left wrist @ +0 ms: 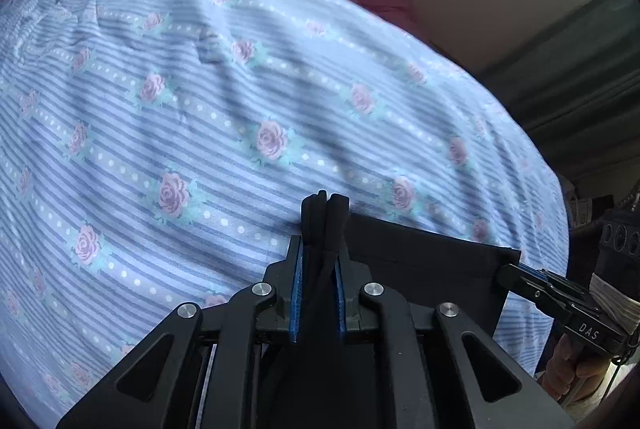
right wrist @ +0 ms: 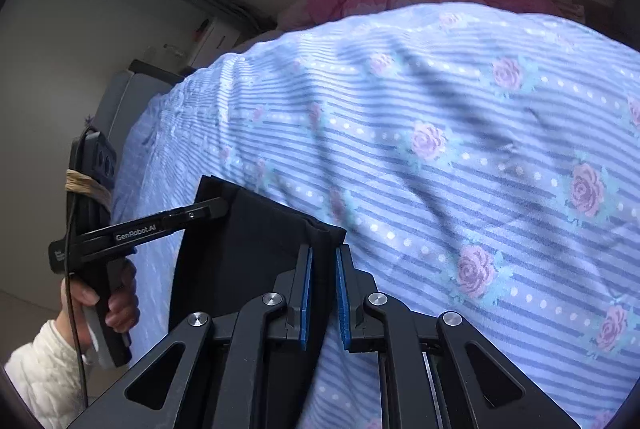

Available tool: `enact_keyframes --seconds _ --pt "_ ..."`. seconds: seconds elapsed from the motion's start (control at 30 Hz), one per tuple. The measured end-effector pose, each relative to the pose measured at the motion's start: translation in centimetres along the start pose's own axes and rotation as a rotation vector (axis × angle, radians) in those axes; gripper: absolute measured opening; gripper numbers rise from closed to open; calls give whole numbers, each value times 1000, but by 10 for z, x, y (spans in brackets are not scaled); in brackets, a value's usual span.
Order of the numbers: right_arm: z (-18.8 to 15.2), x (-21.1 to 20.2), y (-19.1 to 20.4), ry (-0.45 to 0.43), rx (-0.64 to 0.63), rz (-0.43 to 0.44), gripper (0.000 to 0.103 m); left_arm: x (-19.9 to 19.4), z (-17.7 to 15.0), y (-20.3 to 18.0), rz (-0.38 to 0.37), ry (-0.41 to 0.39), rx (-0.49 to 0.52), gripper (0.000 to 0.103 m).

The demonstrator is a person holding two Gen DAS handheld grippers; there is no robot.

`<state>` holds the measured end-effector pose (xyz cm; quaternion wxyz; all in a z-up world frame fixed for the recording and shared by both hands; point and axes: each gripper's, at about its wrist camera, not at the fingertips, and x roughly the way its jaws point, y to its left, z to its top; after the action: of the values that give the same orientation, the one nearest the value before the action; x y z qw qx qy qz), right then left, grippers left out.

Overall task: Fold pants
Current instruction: 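Lower both tools onto the trouser hem end and close on it, then lift the held hem end with both tools and fold it toward the waistband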

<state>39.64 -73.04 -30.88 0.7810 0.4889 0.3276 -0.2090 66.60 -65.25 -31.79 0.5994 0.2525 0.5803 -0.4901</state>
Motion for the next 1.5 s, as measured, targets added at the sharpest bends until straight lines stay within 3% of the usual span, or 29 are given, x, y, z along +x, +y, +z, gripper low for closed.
enact_keyframes --seconds 0.23,0.47,0.67,0.8,1.1,1.3,1.5 --pt "-10 -74 64 -82 -241 24 12 -100 -23 -1 -100 -182 50 14" --pt "-45 -144 144 -108 -485 74 12 -195 -72 -13 -78 -318 82 13" --pt "-106 -182 225 -85 -725 131 12 -267 -150 0 -44 -405 21 12" --pt "-152 -191 262 -17 -803 191 13 -302 -219 20 -26 -453 -58 12" --pt "-292 -157 316 182 -998 259 13 -310 -372 90 16 -454 -238 12" --pt "-381 -111 319 328 -1086 210 13 -271 -460 132 6 -390 -372 12" --pt "-445 -68 310 440 -1132 137 13 -229 -518 162 29 -289 -472 12"
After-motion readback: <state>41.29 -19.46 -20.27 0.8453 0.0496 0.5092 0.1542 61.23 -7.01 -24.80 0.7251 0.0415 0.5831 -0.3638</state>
